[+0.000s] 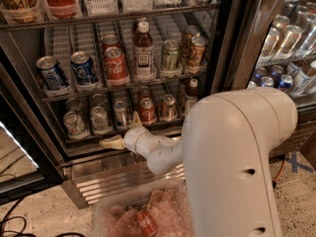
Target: Pick redbull can from bottom shelf of fridge
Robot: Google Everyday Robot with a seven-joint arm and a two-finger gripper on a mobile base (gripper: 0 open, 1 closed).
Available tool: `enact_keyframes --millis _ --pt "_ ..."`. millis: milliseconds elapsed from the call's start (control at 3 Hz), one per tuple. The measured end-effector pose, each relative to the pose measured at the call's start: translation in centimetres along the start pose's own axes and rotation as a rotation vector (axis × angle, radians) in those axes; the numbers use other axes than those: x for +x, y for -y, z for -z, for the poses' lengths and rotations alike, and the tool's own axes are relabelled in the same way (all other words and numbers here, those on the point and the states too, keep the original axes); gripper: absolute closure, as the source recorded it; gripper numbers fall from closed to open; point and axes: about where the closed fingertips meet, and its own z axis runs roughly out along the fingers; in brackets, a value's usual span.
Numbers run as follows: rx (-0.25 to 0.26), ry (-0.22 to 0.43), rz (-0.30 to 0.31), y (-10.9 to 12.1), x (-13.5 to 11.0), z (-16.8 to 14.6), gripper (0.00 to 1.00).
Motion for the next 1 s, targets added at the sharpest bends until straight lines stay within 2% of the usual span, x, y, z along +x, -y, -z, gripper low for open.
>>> enact_keyframes --millis 333,1000 --pt "-0.041 0.015 0.032 0.08 -0.7 -2.31 0.0" --pt "-0.02 0.026 0.036 0.65 -0.83 -2.49 0.0"
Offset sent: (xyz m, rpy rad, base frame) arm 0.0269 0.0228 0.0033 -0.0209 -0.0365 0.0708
